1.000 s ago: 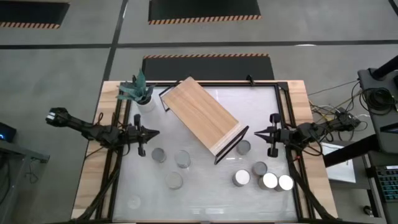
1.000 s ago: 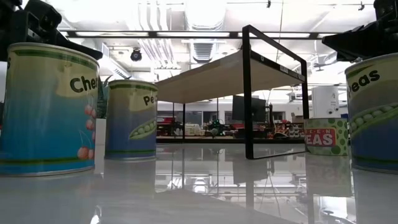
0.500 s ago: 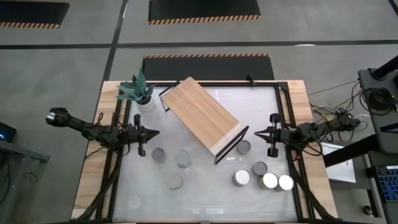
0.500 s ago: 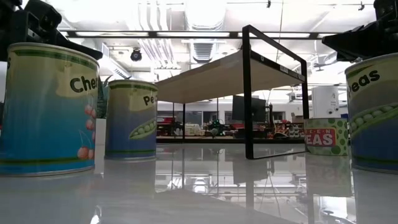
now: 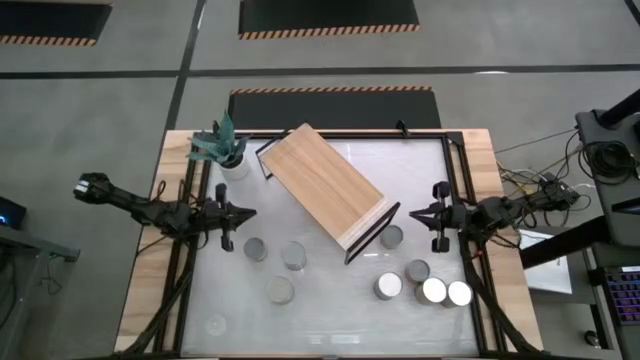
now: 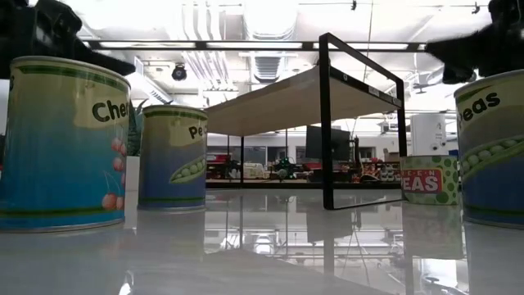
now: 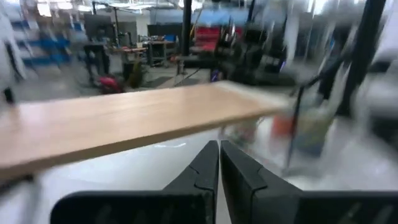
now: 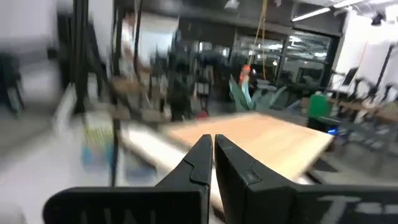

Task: Pick and place cans onto a shelf
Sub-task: Put the small canned peaches on the shelf

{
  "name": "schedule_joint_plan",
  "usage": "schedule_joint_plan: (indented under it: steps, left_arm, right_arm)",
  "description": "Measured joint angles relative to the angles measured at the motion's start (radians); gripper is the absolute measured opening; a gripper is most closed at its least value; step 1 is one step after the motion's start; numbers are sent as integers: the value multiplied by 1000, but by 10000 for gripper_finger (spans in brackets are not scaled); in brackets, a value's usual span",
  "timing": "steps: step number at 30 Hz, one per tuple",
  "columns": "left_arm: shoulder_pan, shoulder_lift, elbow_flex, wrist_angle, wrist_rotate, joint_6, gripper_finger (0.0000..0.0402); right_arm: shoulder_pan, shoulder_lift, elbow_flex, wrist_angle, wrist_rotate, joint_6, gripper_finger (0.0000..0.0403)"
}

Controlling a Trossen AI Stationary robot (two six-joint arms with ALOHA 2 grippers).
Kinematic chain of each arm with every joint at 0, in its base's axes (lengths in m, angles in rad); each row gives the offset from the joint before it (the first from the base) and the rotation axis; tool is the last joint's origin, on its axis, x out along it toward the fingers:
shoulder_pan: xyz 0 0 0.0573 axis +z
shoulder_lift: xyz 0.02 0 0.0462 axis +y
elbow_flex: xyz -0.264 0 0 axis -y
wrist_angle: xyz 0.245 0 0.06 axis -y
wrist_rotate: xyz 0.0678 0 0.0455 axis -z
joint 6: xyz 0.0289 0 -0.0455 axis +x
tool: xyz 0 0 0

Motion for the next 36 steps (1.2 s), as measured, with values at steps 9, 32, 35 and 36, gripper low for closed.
schedule_joint_plan:
  steps: [9,32,35,36]
  left_arm:
    - [0,0,0,242,-5,-376,0]
    - [0,320,540,-511,25,-779,0]
    - [-4,430,678,-891,75,-990,0]
    - [-6,471,708,-963,92,-1053,0]
  right_arm:
    - [0,0,1,221,1,280,9]
    - [0,322,275,273,141,-31,9]
    - [0,363,309,273,164,-62,9]
    - [0,371,320,273,166,-68,9]
